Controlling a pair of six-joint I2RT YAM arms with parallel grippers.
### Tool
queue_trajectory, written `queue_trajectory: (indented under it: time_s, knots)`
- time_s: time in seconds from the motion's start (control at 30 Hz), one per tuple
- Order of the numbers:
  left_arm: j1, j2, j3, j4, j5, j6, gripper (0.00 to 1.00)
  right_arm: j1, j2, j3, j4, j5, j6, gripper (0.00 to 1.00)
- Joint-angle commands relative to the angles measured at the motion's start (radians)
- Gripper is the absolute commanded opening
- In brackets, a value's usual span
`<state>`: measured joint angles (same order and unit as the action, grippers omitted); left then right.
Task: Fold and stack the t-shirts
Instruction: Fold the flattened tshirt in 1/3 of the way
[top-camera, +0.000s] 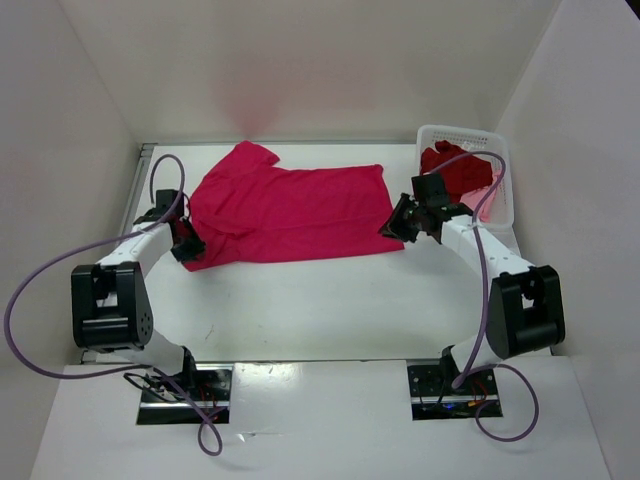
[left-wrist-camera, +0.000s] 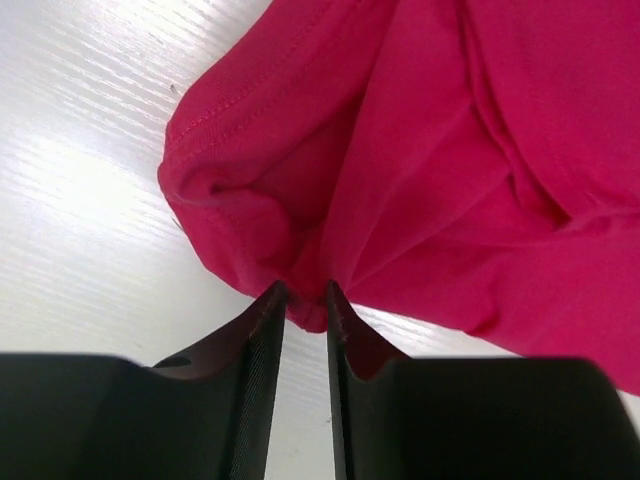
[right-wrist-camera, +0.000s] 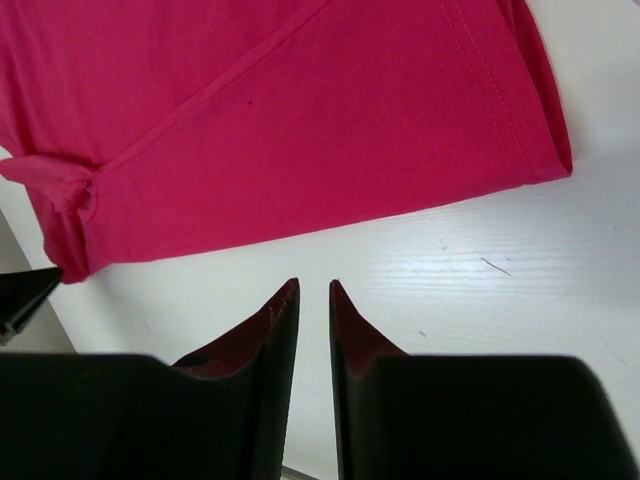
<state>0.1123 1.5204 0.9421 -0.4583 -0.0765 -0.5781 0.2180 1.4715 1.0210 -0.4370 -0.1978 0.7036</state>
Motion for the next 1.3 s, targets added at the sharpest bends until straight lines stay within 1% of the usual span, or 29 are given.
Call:
queue_trajectory:
  time_s: [0.0,0.07,0.13,0.17,0.3,0.4,0.47,0.57,0.67,0.7,0.8,0.87,0.93,1.0,1.03,1.07,1.1,1.13,1.2,1.23,1.27]
  knots:
    - [0.001,0.053,0.007,0.015,-0.02,0.014,0.26,0.001,0.038,-0.006,0.076,0.008,0.049,0.24]
    - [0.001,0.063,0.017,0.015,-0.02,0.023,0.23,0.001,0.052,-0.006,0.098,0.008,0.063,0.27]
    - [0.001,0.063,0.026,0.015,-0.048,0.032,0.11,0.001,0.061,-0.006,0.109,0.017,0.086,0.27]
    - [0.012,0.063,0.038,0.015,-0.068,0.032,0.08,0.001,0.073,-0.006,0.121,0.032,0.086,0.29]
    - [0.052,0.095,0.061,0.015,-0.089,0.052,0.0,0.001,0.096,-0.015,0.141,0.072,0.128,0.32]
    - [0.095,0.104,0.072,0.015,-0.089,0.063,0.0,0.001,0.122,-0.024,0.181,0.081,0.154,0.34]
    - [0.095,0.104,0.083,0.015,-0.089,0.063,0.0,0.001,0.159,-0.024,0.19,0.133,0.163,0.35]
    - [0.105,0.104,0.104,0.015,-0.089,0.063,0.0,0.001,0.188,-0.024,0.19,0.146,0.172,0.35]
    - [0.115,0.113,0.125,0.015,-0.098,0.063,0.0,-0.02,0.188,-0.035,0.211,0.175,0.185,0.35]
    - [0.124,0.145,0.126,0.015,-0.109,0.054,0.0,-0.034,0.188,-0.047,0.211,0.207,0.195,0.36]
    - [0.124,0.193,0.15,0.038,-0.109,0.054,0.0,-0.045,0.15,-0.071,0.211,0.239,0.206,0.36]
    - [0.124,0.207,0.161,0.049,-0.109,0.054,0.05,-0.045,0.136,-0.094,0.211,0.273,0.217,0.37]
    - [0.124,0.234,0.172,0.049,-0.155,0.054,0.14,-0.055,0.121,-0.134,0.211,0.282,0.217,0.41]
    - [0.124,0.257,0.181,0.049,-0.187,0.054,0.24,-0.069,0.108,-0.157,0.211,0.282,0.217,0.41]
    - [0.135,0.297,0.181,0.049,-0.198,0.044,0.37,-0.069,0.098,-0.179,0.211,0.282,0.217,0.41]
    - [0.144,0.297,0.181,0.049,-0.198,0.035,0.43,-0.069,0.089,-0.179,0.211,0.282,0.217,0.41]
    - [0.156,0.297,0.181,0.049,-0.172,0.026,0.58,-0.069,0.089,-0.179,0.221,0.282,0.217,0.42]
    - [0.156,0.259,0.181,0.049,-0.172,0.017,0.65,-0.069,0.089,-0.188,0.221,0.282,0.217,0.44]
    - [0.156,0.206,0.181,0.049,-0.163,0.008,0.78,-0.069,0.089,-0.188,0.23,0.282,0.217,0.44]
    - [0.156,0.157,0.181,0.037,-0.129,0.007,0.89,-0.069,0.099,-0.188,0.23,0.282,0.206,0.44]
    - [0.156,0.13,0.181,0.036,-0.115,-0.003,0.92,-0.069,0.099,-0.188,0.23,0.282,0.206,0.44]
